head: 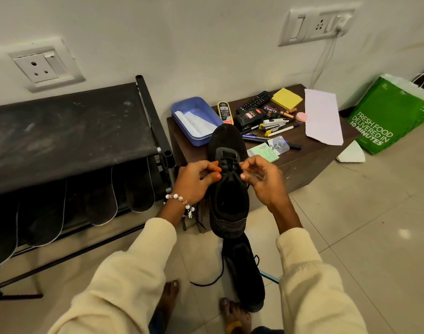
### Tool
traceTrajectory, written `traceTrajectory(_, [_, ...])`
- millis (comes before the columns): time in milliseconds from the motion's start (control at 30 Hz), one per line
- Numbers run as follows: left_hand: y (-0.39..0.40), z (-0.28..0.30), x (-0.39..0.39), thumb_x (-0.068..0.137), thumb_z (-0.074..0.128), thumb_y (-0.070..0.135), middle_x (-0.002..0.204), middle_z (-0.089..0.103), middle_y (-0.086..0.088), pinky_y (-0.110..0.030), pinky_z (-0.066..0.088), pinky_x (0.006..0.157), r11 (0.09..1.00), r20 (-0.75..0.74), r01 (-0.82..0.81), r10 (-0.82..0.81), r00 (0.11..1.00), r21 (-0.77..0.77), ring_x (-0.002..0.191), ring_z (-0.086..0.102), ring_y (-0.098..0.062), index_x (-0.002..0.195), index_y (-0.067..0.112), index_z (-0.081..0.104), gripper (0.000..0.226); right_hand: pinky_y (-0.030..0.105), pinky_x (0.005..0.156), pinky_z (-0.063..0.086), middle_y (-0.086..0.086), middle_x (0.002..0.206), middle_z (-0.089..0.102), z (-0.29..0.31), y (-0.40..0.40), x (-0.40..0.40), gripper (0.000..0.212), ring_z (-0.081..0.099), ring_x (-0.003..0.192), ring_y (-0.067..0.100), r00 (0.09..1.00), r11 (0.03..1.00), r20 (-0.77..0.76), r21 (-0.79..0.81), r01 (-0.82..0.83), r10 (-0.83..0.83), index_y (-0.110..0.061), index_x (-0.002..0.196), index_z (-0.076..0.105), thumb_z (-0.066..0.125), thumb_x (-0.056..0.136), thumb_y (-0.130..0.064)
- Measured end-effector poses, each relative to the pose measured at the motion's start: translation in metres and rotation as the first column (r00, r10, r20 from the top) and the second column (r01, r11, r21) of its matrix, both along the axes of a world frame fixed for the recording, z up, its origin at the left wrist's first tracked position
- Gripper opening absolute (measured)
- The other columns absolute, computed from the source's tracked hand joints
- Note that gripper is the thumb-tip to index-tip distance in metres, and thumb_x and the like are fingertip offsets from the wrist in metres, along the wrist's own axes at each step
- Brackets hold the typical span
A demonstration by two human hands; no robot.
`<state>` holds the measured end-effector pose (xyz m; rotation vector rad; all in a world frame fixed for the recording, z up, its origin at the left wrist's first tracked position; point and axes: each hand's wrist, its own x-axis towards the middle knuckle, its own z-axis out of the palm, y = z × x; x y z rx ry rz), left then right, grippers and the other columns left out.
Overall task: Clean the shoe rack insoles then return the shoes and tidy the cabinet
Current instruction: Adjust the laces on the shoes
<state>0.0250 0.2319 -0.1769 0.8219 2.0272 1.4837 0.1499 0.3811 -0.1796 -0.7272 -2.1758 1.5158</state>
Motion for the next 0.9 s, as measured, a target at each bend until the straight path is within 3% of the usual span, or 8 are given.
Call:
traceTrajectory(100, [-0.004,0.001,-0.001,0.081,0.071,-0.001,0.118,0.067,-0.009,-0.026,0.048,0.099,1.0,-0.022,0.009,-0.009,1.0,0.024,0.114,0.061,-0.011,0.085,0.018,0.071,0.019,0.038,0.097,0.05,-0.009,0.103,0.068,-0.003,-0.001,0.0,0.037,0.062,0.105,0.008,0.999,0.999,0.009,0.038,-0.032,0.031,-0.033,0.083,0.068,0.065,0.081,0.004])
traceTrajectory(200, [-0.002,-0.001,0.002,0.083,0.068,-0.002,0.102,0.071,-0.004,-0.027,0.049,0.099,0.999,-0.101,-0.007,0.01,0.995,0.036,0.113,0.062,-0.01,0.075,0.019,0.067,0.022,0.034,0.096,0.05,-0.011,0.102,0.067,-0.003,0.002,0.001,0.035,0.061,0.103,0.004,0.999,0.996,0.005,0.078,-0.045,0.045,-0.032,0.085,0.068,0.066,0.081,0.002])
traceTrajectory(300, [0.004,-0.005,0.004,0.091,0.06,0.003,0.109,0.071,-0.009,-0.03,0.049,0.098,0.999,-0.272,-0.04,0.033,0.962,-0.022,0.113,0.063,-0.017,0.087,0.006,0.066,0.008,0.024,0.089,0.048,-0.01,0.1,0.065,-0.004,-0.002,-0.003,0.03,0.059,0.097,0.002,0.998,0.983,0.052,0.174,-0.051,0.042,-0.035,0.085,0.062,0.061,0.087,-0.004])
traceTrajectory(367, [0.007,-0.007,0.004,0.095,0.053,0.006,0.112,0.069,-0.013,-0.035,0.049,0.095,0.995,-0.32,-0.078,0.051,0.946,-0.07,0.11,0.063,-0.024,0.097,0.001,0.063,0.011,0.02,0.08,0.046,-0.006,0.102,0.063,-0.005,-0.006,-0.007,0.024,0.057,0.095,0.008,0.994,0.972,0.102,0.23,-0.053,0.03,-0.032,0.089,0.055,0.053,0.093,-0.008])
traceTrajectory(533, [0.011,-0.009,0.004,0.097,0.045,-0.001,0.118,0.066,-0.016,-0.017,0.041,0.09,0.985,-0.352,-0.133,0.087,0.932,-0.108,0.112,0.061,-0.028,0.104,-0.007,0.059,0.017,0.032,0.087,0.049,0.002,0.109,0.063,-0.008,-0.008,-0.009,0.018,0.058,0.102,0.017,0.996,0.973,0.078,0.219,-0.067,0.051,-0.022,0.096,0.05,0.045,0.095,-0.005])
traceTrajectory(767, [0.015,-0.007,0.003,0.097,0.042,-0.002,0.116,0.068,-0.015,-0.007,0.036,0.083,0.965,-0.259,-0.242,0.211,0.943,-0.096,0.112,0.061,-0.026,0.103,-0.009,0.061,0.021,0.038,0.093,0.051,-0.005,0.107,0.066,-0.016,-0.009,-0.008,0.022,0.06,0.104,0.01,1.0,0.997,-0.009,0.07,0.014,-0.013,-0.025,0.095,0.055,0.045,0.095,-0.005])
traceTrajectory(833, [0.014,-0.006,0.006,0.098,0.042,-0.001,0.115,0.068,-0.016,-0.01,0.038,0.085,0.969,-0.27,-0.223,0.188,0.944,-0.103,0.111,0.062,-0.026,0.104,-0.008,0.06,0.021,0.037,0.092,0.051,-0.003,0.106,0.065,-0.016,-0.01,-0.009,0.019,0.06,0.103,0.011,1.0,0.996,-0.011,0.086,0.027,-0.026,-0.02,0.097,0.055,0.045,0.095,-0.004])
traceTrajectory(900, [0.013,-0.006,0.008,0.097,0.043,0.0,0.112,0.068,-0.016,-0.023,0.044,0.088,0.969,-0.326,-0.214,0.163,0.931,-0.128,0.107,0.062,-0.028,0.105,-0.005,0.058,0.018,0.035,0.087,0.053,-0.001,0.102,0.065,-0.015,-0.011,-0.009,0.015,0.06,0.097,0.011,0.999,0.984,-0.015,0.175,0.046,-0.044,-0.017,0.098,0.055,0.046,0.095,-0.005])
